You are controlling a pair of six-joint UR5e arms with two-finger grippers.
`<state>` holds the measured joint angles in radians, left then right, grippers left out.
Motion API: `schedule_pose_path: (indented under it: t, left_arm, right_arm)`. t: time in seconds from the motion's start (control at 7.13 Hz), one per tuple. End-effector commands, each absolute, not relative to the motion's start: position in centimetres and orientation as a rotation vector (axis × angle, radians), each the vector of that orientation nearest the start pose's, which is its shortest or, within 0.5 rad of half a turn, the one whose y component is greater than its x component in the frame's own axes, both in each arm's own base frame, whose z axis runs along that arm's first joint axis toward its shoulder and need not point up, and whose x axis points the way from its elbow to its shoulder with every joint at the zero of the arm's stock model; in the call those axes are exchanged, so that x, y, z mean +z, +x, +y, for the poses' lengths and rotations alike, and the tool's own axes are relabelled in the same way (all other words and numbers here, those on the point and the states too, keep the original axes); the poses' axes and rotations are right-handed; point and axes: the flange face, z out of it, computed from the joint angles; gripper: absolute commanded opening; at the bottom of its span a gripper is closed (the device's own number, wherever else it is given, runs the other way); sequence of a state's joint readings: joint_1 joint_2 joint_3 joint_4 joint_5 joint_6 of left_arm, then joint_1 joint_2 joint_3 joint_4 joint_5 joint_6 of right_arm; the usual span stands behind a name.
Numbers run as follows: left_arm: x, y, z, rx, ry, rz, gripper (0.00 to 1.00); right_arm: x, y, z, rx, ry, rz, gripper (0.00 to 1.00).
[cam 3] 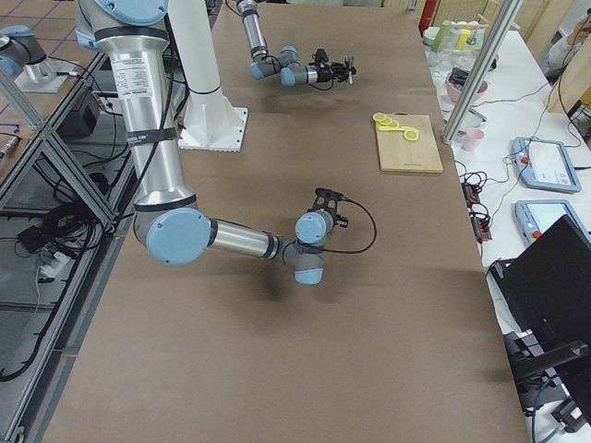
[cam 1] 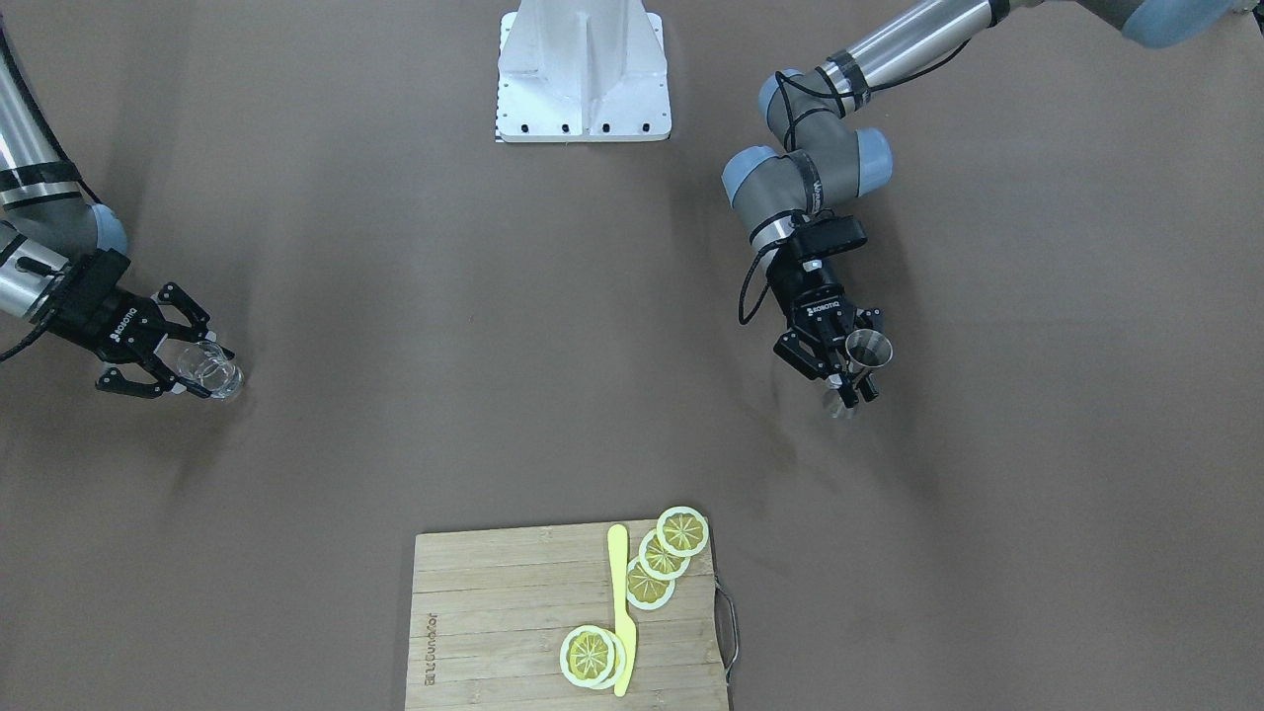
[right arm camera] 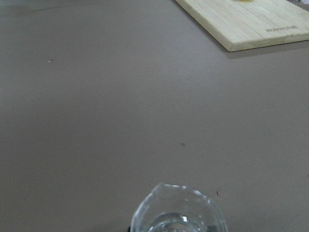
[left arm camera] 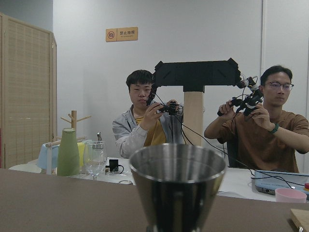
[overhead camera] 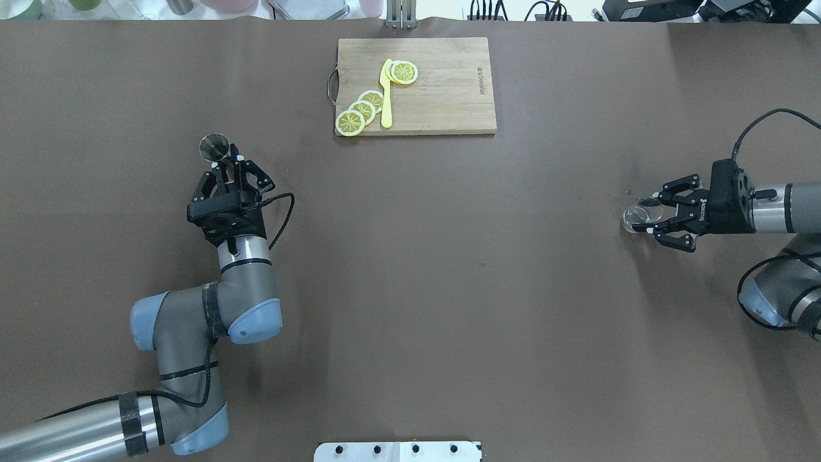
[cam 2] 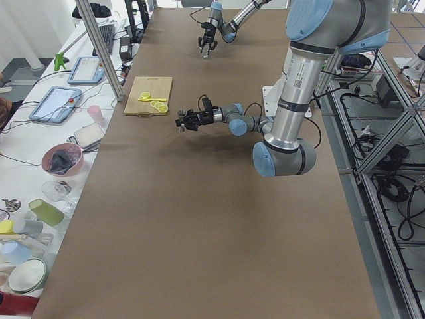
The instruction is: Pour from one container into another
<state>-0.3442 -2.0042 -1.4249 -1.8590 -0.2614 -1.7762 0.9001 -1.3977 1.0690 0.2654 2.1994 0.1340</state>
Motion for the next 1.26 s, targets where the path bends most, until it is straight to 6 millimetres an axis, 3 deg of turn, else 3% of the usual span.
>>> schedule_pose_path:
  t: [0.0, 0.14, 0.7, 1.12]
  left_arm:
    - [41.4, 55.3, -43.9, -0.817, 1.362, 0.382, 0.0]
    - [41.6, 55.6, -43.7, -0.815, 1.367, 0.383, 0.0]
    - [42.9, 56.6, -43.6, -0.788, 1.374, 0.354, 0.0]
    - [41.4, 57.1, -44.0, -0.798, 1.374, 0.366, 0.0]
  right_arm:
    - [61.1, -27.1, -46.3, -0.885, 1.179, -1.069, 0.87]
    - [61.1, -27.1, -46.4, -0.881, 1.18, -1.066, 0.99]
    - [61.0, -27.0, -46.4, -0.874, 1.179, -1.067, 0.99]
    - [58.3, -23.4, -47.3, -0.807, 1.227, -1.071, 0.99]
